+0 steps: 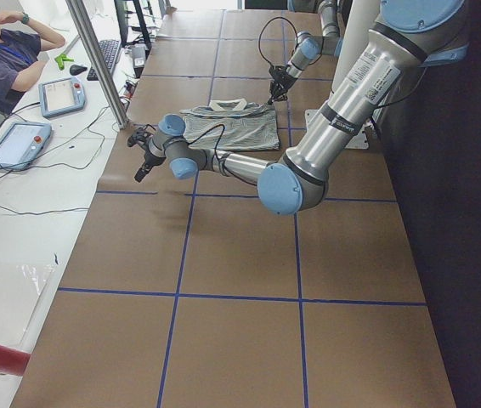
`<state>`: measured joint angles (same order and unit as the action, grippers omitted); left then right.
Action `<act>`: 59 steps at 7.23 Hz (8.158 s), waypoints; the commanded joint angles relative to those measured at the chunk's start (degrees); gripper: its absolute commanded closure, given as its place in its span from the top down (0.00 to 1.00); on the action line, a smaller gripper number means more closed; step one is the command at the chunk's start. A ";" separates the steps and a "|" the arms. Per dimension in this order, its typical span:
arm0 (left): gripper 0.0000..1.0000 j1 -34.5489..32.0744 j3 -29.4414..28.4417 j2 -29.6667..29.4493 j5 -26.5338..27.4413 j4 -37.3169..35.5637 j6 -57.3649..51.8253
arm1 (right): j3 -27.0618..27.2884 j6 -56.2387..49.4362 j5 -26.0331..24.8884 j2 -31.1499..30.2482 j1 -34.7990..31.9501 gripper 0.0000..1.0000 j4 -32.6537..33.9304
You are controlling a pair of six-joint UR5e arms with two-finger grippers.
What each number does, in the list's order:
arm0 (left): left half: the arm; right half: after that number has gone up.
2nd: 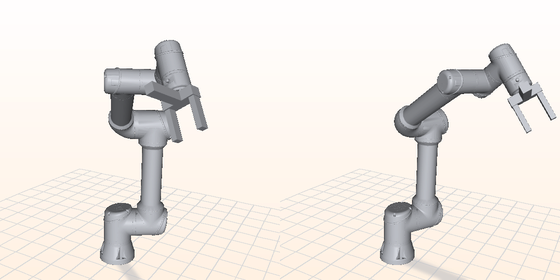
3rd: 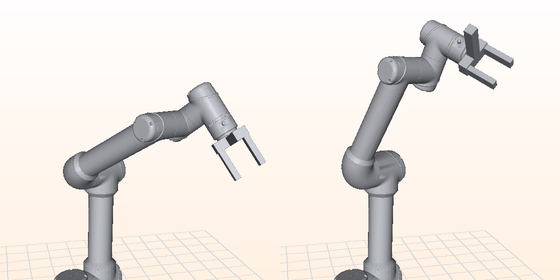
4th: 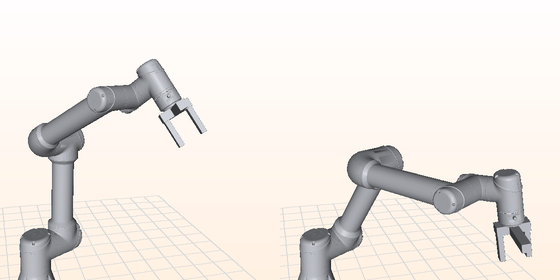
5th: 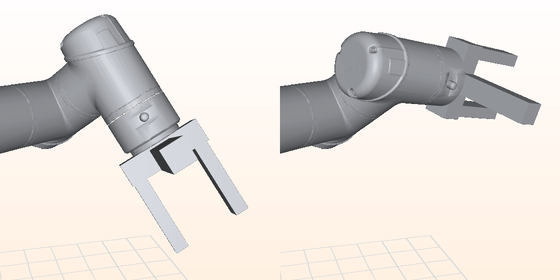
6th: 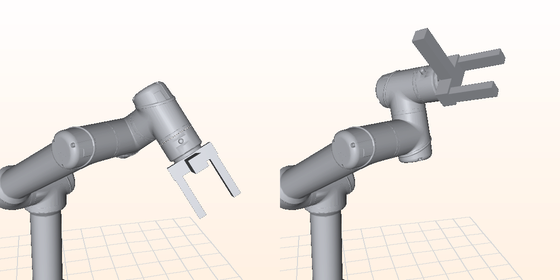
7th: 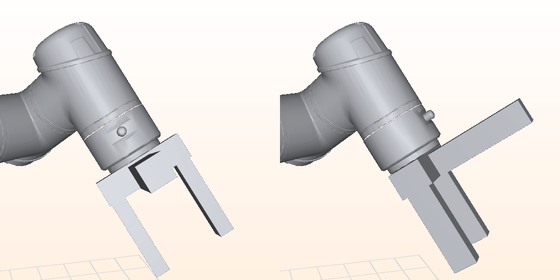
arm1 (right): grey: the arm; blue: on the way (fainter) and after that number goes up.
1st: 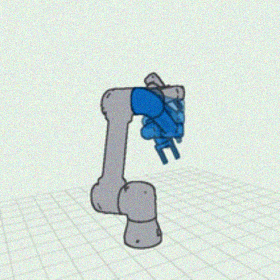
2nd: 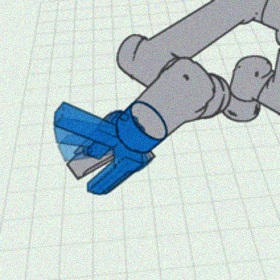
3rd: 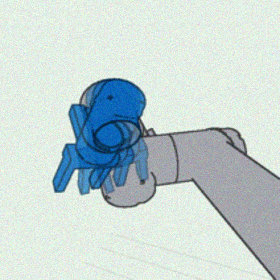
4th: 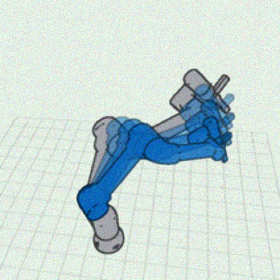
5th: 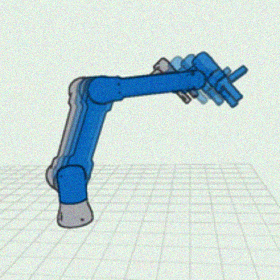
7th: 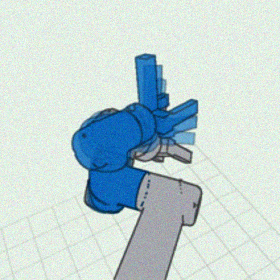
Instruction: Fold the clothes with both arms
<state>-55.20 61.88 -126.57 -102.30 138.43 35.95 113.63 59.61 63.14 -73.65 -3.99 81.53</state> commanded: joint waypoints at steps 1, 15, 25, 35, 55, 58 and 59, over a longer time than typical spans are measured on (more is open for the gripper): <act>1.00 0.01 0.09 0.00 0.00 0.00 0.08 | 0.37 12.30 -0.55 -3.06 2.21 0.00 0.21; 1.00 2.82 1.76 0.27 0.00 0.09 3.86 | -5.17 -3.16 17.11 12.13 -10.17 0.41 9.08; 1.00 3.08 2.46 0.97 0.00 0.09 3.86 | -5.26 -4.24 18.78 10.11 -8.06 0.16 11.20; 1.00 3.26 2.46 0.88 0.00 0.09 3.86 | 0.90 10.61 16.49 1.66 -6.65 0.99 10.41; 0.50 47.20 47.46 18.28 15.64 -21.00 69.60 | 2.39 28.19 31.79 -3.25 -29.94 1.00 -18.86; 0.50 47.21 47.11 18.28 15.82 -21.00 69.51 | 2.30 28.19 31.78 -3.25 -29.94 1.00 -18.86; 0.50 47.20 46.85 18.28 15.82 -21.00 69.43 | 2.30 28.19 31.70 -3.25 -29.94 1.00 -18.86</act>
<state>-8.00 109.03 -108.28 -86.52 117.42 105.46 115.96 87.77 94.90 -76.90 -33.93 62.67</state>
